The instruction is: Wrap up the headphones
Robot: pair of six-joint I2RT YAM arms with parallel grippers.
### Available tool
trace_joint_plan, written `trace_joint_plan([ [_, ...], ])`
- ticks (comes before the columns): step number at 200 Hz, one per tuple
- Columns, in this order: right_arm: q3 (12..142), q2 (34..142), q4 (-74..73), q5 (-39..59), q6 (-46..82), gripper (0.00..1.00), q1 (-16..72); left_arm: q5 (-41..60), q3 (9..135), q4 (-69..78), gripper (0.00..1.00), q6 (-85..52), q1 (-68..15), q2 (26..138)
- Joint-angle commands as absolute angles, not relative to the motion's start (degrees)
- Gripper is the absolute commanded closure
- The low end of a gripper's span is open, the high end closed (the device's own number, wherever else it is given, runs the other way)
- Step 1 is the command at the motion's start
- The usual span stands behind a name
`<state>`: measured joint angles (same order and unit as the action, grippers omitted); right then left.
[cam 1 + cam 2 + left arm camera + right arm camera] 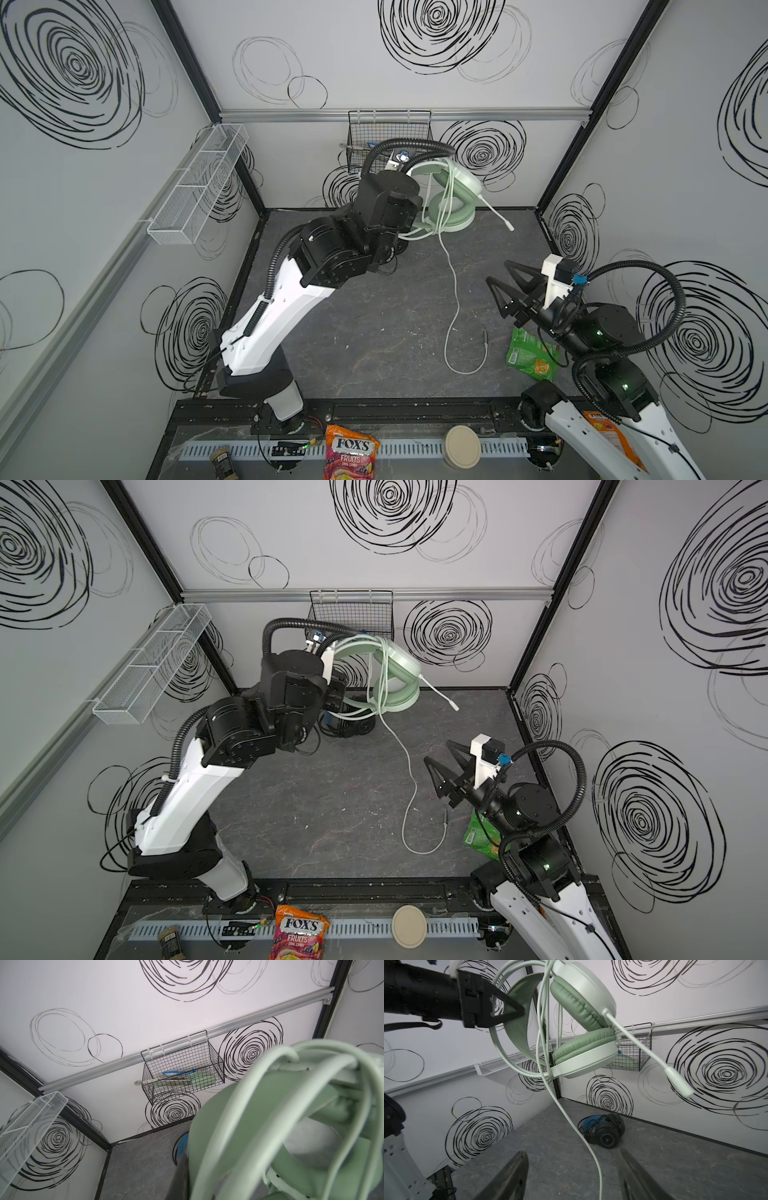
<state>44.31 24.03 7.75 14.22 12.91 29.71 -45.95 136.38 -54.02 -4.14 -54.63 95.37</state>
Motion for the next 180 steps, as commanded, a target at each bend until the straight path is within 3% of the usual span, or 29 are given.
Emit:
trace_joint_plan([
  [1, 42.0, 21.5, 12.6, 17.4, 21.9, 0.24, 29.6, -37.7, 135.2, -48.7, 1.0, -11.4, -51.3, 91.1],
  [33, 36.7, 22.6, 14.1, 20.9, 24.8, 0.19, 29.6, -30.3, 129.2, -45.2, 1.0, -14.0, -47.9, 87.6],
  [77, 27.1, 27.3, 3.6, 25.2, 27.9, 0.12, 28.4, -24.6, 127.9, -44.6, 1.0, -16.1, -46.3, 86.8],
  [101, 28.0, 32.2, 5.6, 25.1, 26.8, 0.09, 28.3, -22.9, 127.6, -44.4, 1.0, -16.5, -46.1, 86.8],
  [130, 22.0, 32.2, -1.8, 25.1, 24.1, 0.0, 28.2, -20.6, 125.3, -42.4, 1.0, -17.2, -45.9, 85.8],
  [180, 19.3, 36.6, -5.2, 20.5, 19.1, 0.0, 27.3, -17.3, 124.6, -41.3, 1.0, -18.1, -45.6, 85.2],
])
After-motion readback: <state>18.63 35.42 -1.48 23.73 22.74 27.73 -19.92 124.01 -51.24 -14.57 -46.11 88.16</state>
